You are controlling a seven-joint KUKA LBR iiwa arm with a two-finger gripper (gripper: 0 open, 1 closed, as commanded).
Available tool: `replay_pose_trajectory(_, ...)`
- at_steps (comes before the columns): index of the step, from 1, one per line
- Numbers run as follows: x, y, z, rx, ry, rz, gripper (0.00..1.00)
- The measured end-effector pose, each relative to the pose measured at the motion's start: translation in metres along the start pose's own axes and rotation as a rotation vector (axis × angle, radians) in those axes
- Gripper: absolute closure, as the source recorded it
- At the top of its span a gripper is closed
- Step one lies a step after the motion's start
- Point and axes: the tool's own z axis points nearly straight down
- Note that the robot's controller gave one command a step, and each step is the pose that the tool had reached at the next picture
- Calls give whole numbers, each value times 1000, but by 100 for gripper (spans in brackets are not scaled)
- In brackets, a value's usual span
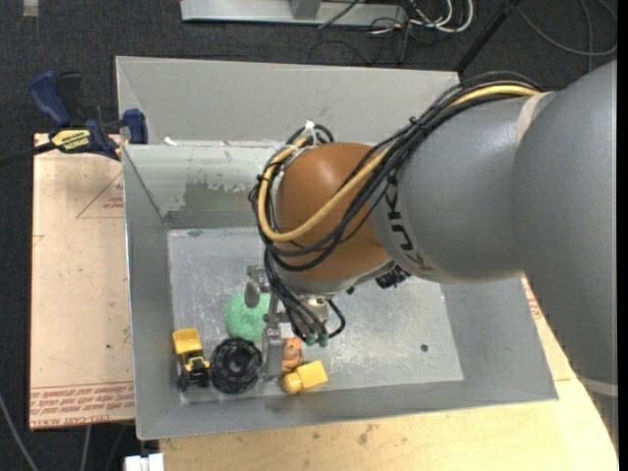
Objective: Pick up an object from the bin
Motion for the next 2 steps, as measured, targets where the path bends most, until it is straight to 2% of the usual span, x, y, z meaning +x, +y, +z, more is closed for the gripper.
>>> replay_pose_trajectory(1,-2,-1,-4,-1,-8,3,0)
replay_pose_trajectory(2,-8,-5,38,-3,-15,-52,0)
